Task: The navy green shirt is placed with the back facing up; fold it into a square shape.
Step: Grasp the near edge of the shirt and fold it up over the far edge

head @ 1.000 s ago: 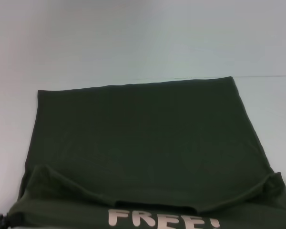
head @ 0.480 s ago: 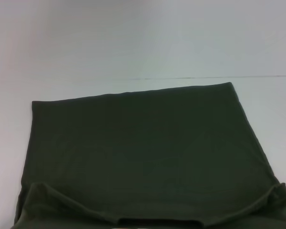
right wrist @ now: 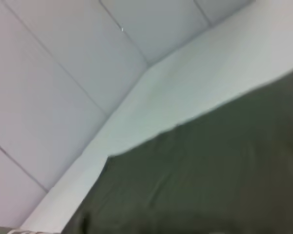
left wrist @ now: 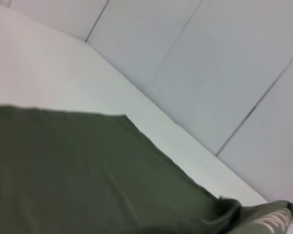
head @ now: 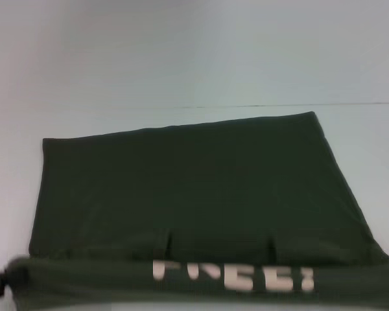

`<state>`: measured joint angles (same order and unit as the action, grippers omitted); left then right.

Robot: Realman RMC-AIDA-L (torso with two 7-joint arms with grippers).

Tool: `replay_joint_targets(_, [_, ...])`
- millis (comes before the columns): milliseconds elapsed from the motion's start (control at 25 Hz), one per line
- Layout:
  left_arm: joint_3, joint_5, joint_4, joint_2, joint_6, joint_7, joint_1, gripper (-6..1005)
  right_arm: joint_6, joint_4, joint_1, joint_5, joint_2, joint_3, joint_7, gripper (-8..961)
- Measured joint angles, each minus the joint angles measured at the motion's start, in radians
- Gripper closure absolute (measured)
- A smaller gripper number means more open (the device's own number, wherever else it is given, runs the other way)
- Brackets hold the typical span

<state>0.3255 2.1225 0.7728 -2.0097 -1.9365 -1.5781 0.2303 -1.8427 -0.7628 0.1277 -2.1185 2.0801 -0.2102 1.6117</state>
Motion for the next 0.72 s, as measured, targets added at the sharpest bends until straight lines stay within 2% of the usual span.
replay_joint_targets(120, [-0.018,-0.001,0.0,0.014,0.042,-0.006,0.048,970,0.006,0.008,0.061,0.001,-0.009,0.052,0.003,872])
replay_joint_targets(320, [-0.012,0.002,-0.014,0.034,0.167,-0.032,0.143,965,0.084,0.05,0.185,0.002,-0.03,0.074,0.023,867])
replay_joint_targets(560, [-0.009,0.004,-0.05,0.049,0.333,-0.04,0.237,958,0.247,0.134,0.342,-0.006,-0.056,0.046,0.042,861])
replay_joint_targets(720, [-0.008,0.004,-0.071,0.051,0.448,-0.041,0.286,954,0.403,0.179,0.436,-0.007,-0.062,-0.003,0.05,857])
